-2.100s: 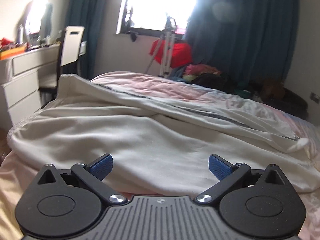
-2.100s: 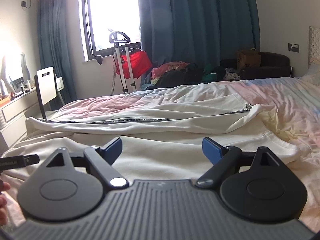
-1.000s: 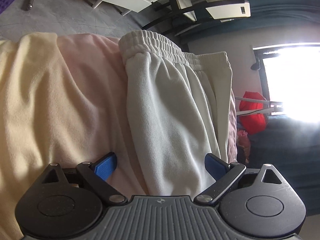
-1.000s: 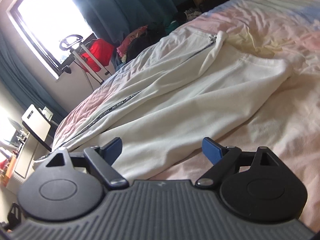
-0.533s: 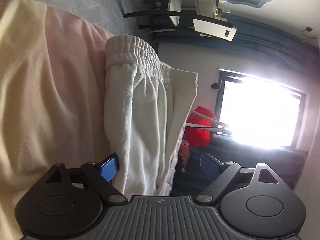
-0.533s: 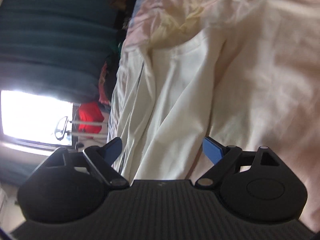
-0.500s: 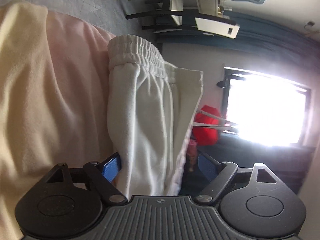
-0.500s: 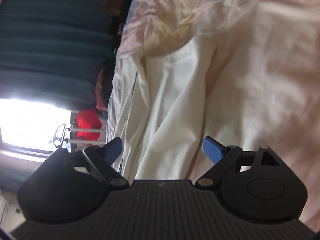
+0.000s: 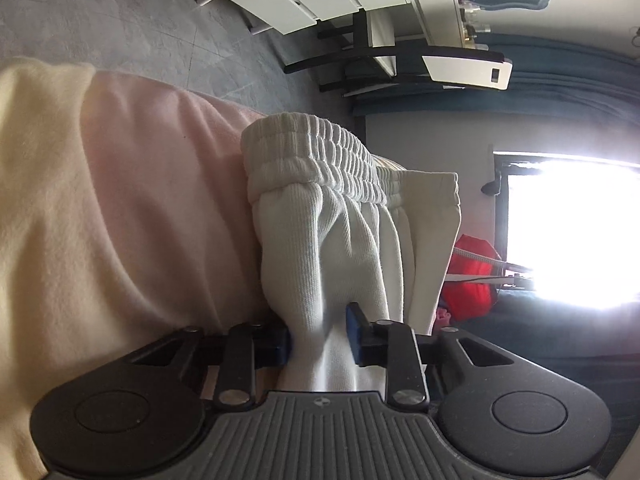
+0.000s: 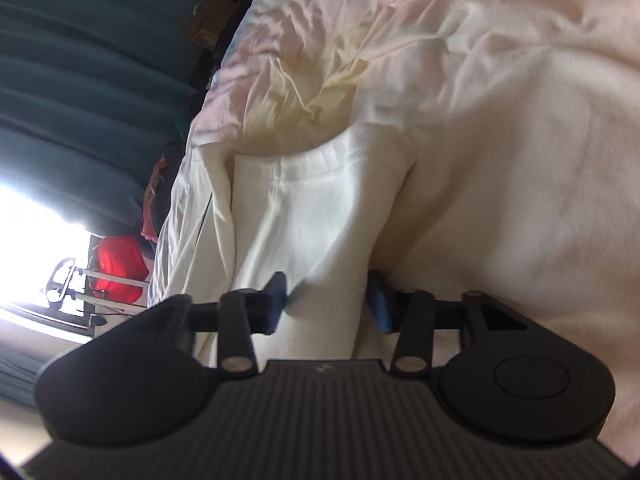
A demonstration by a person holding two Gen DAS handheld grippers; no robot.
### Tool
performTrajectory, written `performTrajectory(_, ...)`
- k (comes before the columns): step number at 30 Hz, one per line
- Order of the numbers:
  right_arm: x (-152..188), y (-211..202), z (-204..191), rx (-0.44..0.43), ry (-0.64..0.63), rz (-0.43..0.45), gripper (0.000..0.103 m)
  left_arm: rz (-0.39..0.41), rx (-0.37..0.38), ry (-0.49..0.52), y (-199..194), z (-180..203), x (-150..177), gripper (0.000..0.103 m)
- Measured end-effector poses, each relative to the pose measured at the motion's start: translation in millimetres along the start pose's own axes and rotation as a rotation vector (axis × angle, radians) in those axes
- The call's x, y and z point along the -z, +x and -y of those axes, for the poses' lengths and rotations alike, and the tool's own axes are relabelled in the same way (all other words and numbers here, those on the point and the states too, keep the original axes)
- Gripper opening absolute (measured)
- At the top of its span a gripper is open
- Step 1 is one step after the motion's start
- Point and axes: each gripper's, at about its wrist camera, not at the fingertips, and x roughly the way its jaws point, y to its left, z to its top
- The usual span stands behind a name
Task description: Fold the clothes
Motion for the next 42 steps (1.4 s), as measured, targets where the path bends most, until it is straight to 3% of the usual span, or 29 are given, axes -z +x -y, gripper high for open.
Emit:
performTrajectory(1,-3,1,3,-0.002,0.018,0.014,0.012,0.004,0.008,0.007,0,2,0,0.014)
performTrajectory(2,-5,1,6,-0.006,0.035,0.03,0.008,0.008,0.015,0.013,-1,4,0,0.013)
performTrajectory(8,-13,-39,-19,-0.139,-0.034,0.181,0.006,0.072,0.101,0.098,-28,31,13,0.006)
performTrajectory(11,-12,-60,-32,-0.175,-0.055,0.211,0.005,0.101,0.145,0.141,-50,45,20,0.004)
performTrajectory(13,-20,-49,-57,-0.166,-0.106,0.218,0.005,0.103,0.164,0.141,-56,59,21,0.004)
performTrajectory(16,-32,-31,-95,-0.153,-0.184,0.229,0.005,0.105,0.159,0.23,-50,99,16,0.004)
performTrajectory(23,-59,12,-183,-0.12,-0.364,0.251,0.005,0.145,0.075,0.452,71,219,22,0.004)
performTrajectory(29,-59,134,-223,0.029,-0.487,0.224,0.006,0.168,-0.029,0.603,187,306,27,0.004)
performTrajectory(32,-60,195,-243,0.105,-0.548,0.209,0.006,0.159,-0.135,0.652,259,324,27,0.005)
performTrajectory(36,-60,275,-269,0.203,-0.626,0.189,0.006,0.155,-0.263,0.719,327,315,29,0.006)
performTrajectory(42,-57,289,-247,0.154,-0.58,0.161,0.008,0.142,-0.295,0.813,347,303,32,0.011)
